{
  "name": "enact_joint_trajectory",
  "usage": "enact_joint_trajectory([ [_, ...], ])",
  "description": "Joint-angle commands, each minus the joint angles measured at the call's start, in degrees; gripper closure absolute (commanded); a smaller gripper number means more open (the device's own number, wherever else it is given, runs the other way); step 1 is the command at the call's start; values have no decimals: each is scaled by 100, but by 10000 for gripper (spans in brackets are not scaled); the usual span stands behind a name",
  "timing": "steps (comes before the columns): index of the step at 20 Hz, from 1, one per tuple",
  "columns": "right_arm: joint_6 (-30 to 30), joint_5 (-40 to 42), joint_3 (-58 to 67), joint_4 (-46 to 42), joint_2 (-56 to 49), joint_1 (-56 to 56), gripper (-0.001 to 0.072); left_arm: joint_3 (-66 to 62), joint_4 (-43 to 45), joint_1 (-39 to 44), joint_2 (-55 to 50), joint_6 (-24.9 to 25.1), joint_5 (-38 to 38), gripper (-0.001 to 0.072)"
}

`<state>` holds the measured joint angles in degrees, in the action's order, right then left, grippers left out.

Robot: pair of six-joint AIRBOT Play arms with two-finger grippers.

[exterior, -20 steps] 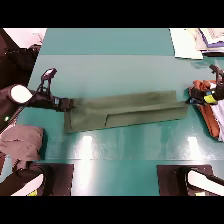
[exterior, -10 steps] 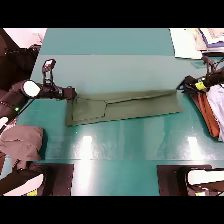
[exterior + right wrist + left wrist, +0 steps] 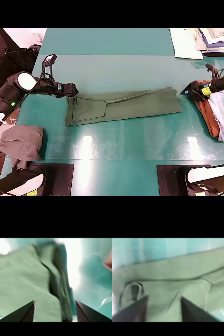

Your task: Fold the shirts.

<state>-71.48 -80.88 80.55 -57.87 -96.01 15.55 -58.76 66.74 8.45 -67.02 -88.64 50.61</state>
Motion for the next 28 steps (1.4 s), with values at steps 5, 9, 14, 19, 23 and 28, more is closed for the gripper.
enact_joint_trajectory([
  [5, 643, -199, -332, 498, -640, 50, 143, -39, -282, -2, 0, 57, 260, 667],
  [9, 745, -48, -321, 584, -839, -343, 280, -42, -640, -2, -59, 59, 308, 676],
  [14, 876, -240, -310, 588, -667, -413, 699, -380, -1010, 636, -802, 321, 341, 676],
  [19, 527, -317, -308, 809, 439, -448, 700, -1987, -1023, 1661, -2343, 352, 354, 677],
  [23, 485, -299, -304, 2232, 1325, -581, 700, -3112, -1196, 2267, -3456, 352, 413, 677],
  [28, 223, -658, 533, 2415, 1637, -1266, 700, -3587, -1202, 2741, -4155, 332, 337, 676],
])
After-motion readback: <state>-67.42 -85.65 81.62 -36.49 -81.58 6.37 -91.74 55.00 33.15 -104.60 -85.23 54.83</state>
